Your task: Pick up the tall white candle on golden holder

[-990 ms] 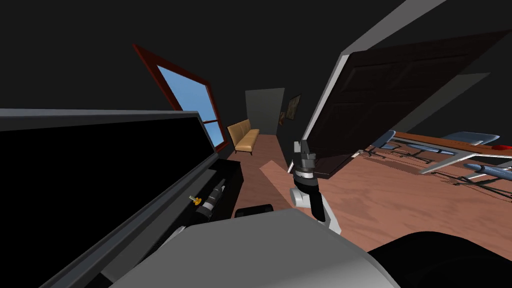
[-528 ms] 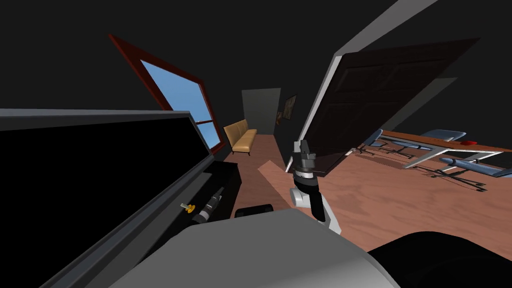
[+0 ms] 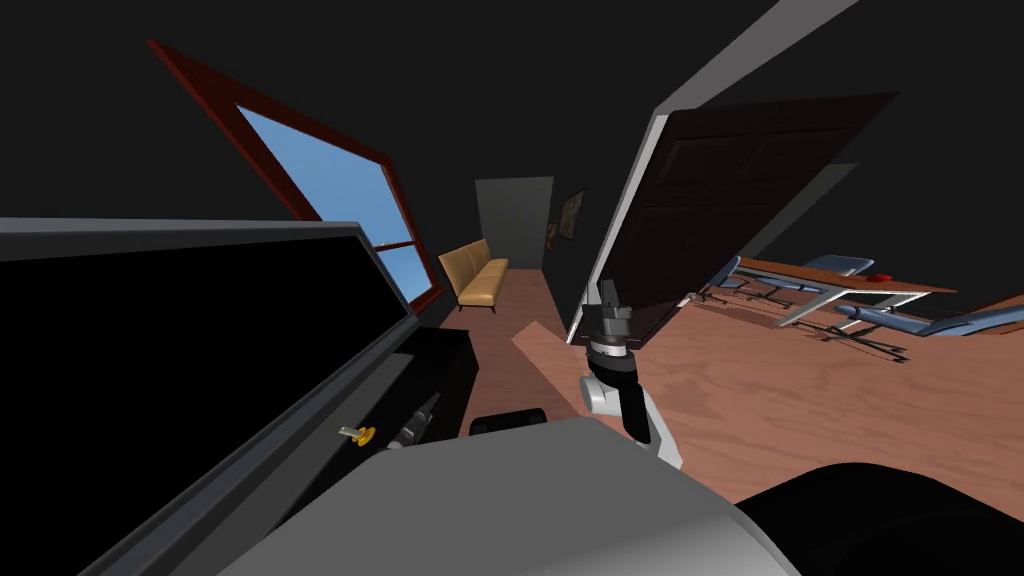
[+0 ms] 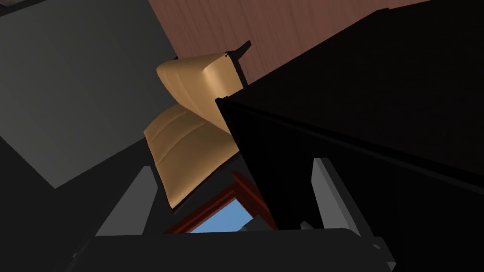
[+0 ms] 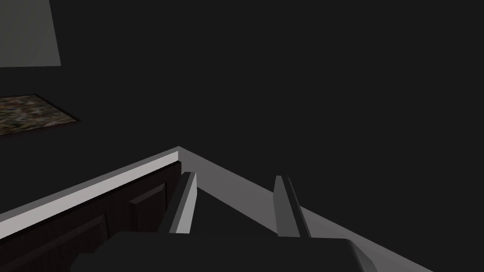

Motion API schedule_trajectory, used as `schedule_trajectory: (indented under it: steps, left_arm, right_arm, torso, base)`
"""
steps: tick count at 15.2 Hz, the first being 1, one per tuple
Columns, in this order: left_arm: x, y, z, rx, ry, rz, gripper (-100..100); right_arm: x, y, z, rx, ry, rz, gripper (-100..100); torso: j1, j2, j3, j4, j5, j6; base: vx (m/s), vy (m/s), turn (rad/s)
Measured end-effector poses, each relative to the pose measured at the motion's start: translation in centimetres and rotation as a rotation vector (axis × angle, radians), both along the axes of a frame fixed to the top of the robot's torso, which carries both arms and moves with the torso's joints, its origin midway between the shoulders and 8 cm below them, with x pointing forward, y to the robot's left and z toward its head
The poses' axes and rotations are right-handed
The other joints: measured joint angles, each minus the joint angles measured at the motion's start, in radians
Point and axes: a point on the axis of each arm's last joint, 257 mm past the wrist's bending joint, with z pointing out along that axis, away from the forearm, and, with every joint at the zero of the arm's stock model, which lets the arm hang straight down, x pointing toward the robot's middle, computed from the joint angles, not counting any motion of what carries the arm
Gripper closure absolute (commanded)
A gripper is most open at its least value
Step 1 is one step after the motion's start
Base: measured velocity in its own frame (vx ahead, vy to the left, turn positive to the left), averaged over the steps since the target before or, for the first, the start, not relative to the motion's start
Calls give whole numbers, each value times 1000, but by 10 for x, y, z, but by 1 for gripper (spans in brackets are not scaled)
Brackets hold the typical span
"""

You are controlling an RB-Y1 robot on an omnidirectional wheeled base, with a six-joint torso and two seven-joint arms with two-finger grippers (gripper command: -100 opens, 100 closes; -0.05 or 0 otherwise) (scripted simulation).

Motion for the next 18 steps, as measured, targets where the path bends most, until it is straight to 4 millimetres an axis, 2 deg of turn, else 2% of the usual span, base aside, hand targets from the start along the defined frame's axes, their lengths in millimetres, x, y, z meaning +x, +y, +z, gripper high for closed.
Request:
schedule_trajectory:
  steps: [2,5,7,10,13,15,16,18]
  left_arm:
    - [-14,12,-15,23,43,3,-100]
    - [-40,41,-34,67,124,8,-100]
    - [-57,52,-43,89,165,13,-100]
    - [-70,68,-56,119,210,19,-100]
    - [-96,94,-71,163,278,28,-100]
    - [-114,120,-81,206,330,34,-100]
    - [-129,144,-80,235,366,40,-100]
    - [-154,169,-87,280,426,62,-100]
  right_arm:
    - [0,0,0,0,0,0,0]
    - [0,0,0,0,0,0,0]
    - [0,0,0,0,0,0,0]
    - [0,0,0,0,0,0,0]
    - [0,0,0,0,0,0,0]
    - [0,0,0,0,0,0,0]
    - [0,0,0,0,0,0,0]
    - [0,0,0,0,0,0,0]
  torso:
    - [0,0,0,0,0,0]
    - [0,0,0,0,0,0]
    - [0,0,0,0,0,0]
    - [1,1,1,0,0,0]
    - [0,0,0,0,0,0]
    - [0,-1,0,0,0,0]
    - [0,-2,-1,0,-1,0]
    - [0,-2,-1,0,0,0]
  base:
    - [46,-24,-90]
    - [52,-21,-93]
    - [52,-19,-101]
    - [29,-10,-31]
    - [49,-19,-113]
    - [75,-24,-163]
    - [91,-16,-128]
    - [68,-16,-83]
